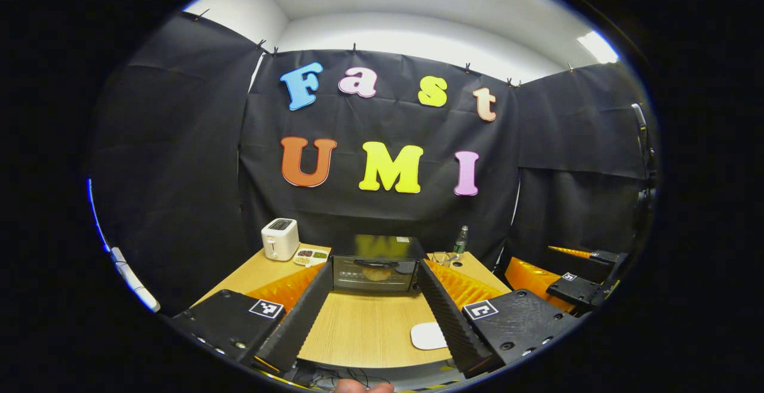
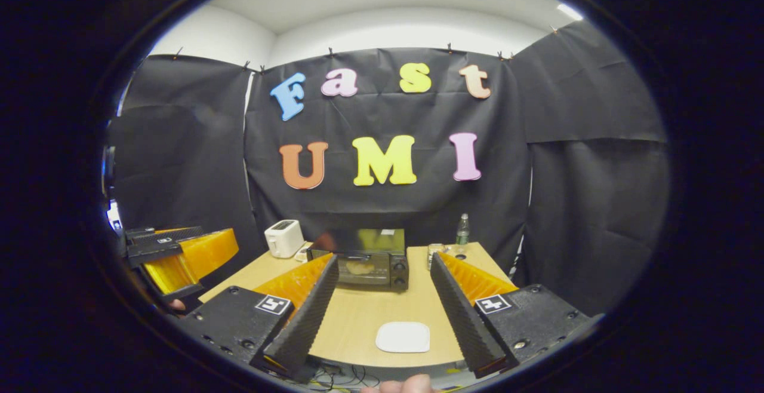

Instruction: Open the electric oven with the left hand, put the food in, and close the electric oven.

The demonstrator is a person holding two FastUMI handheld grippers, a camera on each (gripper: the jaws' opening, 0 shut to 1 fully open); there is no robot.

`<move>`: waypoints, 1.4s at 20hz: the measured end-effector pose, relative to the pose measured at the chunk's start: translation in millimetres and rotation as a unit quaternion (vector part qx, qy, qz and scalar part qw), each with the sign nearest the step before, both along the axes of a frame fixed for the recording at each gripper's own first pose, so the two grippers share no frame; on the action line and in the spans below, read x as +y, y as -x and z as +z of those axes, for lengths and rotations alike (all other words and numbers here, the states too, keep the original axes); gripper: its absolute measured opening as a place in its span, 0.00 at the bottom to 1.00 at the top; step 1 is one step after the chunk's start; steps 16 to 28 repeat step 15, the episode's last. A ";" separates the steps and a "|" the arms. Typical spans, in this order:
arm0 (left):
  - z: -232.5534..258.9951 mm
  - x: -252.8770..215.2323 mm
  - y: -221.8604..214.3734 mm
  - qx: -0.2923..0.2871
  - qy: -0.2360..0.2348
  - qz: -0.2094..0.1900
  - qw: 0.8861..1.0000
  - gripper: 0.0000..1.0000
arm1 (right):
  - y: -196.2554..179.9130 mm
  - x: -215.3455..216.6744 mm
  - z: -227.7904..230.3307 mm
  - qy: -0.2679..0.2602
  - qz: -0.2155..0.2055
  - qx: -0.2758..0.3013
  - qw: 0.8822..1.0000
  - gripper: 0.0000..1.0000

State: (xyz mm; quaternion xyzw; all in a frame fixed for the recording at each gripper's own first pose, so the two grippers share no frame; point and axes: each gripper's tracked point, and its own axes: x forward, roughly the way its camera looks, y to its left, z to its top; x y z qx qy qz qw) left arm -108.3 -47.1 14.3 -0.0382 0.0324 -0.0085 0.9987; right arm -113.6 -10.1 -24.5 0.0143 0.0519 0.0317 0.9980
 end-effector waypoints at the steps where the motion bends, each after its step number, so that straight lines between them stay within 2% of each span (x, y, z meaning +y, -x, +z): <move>1: 1.4 0.4 5.1 0.001 -0.001 0.002 1.000 0.94 | 5.8 -3.8 -0.6 0.003 -0.004 0.000 1.000 0.96; 11: -1.8 13.0 14.4 -0.002 -0.016 0.002 1.000 0.94 | 25.3 -1.3 2.2 0.009 -0.030 -0.002 1.000 0.96; 15: 10.5 16.9 14.3 -0.023 -0.019 0.001 1.000 0.94 | 25.3 -0.6 2.8 0.009 -0.039 -0.004 0.999 0.96; 28: 10.5 16.9 14.3 -0.023 -0.019 0.001 1.000 0.94 | 25.3 -0.6 2.8 0.009 -0.039 -0.004 0.999 0.96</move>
